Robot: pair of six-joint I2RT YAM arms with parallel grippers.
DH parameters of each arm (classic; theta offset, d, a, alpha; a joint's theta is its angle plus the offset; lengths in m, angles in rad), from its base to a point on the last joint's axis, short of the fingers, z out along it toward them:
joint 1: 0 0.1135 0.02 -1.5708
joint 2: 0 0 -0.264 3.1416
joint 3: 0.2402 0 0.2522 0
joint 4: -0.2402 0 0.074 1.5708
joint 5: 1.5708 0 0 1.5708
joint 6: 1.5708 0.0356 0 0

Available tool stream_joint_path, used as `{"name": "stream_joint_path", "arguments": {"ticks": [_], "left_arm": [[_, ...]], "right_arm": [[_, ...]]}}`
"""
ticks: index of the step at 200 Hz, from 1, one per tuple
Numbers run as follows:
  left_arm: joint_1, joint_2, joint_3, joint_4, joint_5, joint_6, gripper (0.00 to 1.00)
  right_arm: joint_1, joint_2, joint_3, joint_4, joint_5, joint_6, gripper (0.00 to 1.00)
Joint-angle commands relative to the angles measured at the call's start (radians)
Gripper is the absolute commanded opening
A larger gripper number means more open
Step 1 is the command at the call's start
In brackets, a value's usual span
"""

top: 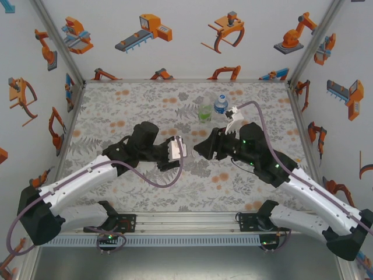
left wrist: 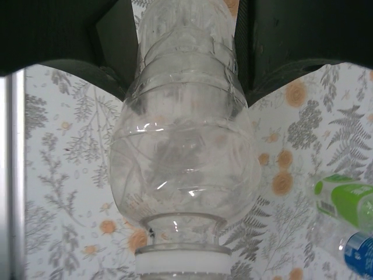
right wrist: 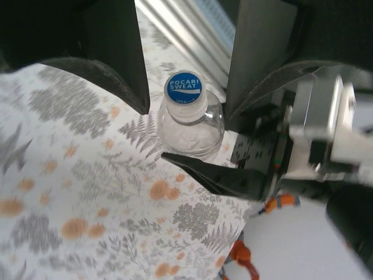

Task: Screw on the bottle caps

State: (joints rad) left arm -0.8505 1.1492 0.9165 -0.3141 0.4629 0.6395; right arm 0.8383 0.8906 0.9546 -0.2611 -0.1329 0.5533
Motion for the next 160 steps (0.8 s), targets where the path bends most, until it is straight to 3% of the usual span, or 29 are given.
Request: {"name": "stream_joint_path", "arguments": {"ticks": [1,71,106,160], "left_arm": [[-0.004,0.004,0.051,-0.121,0.138,0.004,0.00],[-0.004,0.002,0.102,-0.284,0.312,0.029,0.00],[-0.004,0.001,0.108,-0.297,0.344,0.023,0.00],[-0.004,0.009,0.110,-0.298,0.353,0.019,0.00]], "right_arm": [[0.005,-0.020,0.056,-0.048,-0.168,-0.419,0.52],[0.007,0.005,0.167,-0.276,-0.639,-1.084,0.52],[0.007,0.019,0.150,-0.264,-0.674,-1.136,0.52],[0.019,0.041,0.112,-0.213,-0.668,-1.133,0.44]]}}
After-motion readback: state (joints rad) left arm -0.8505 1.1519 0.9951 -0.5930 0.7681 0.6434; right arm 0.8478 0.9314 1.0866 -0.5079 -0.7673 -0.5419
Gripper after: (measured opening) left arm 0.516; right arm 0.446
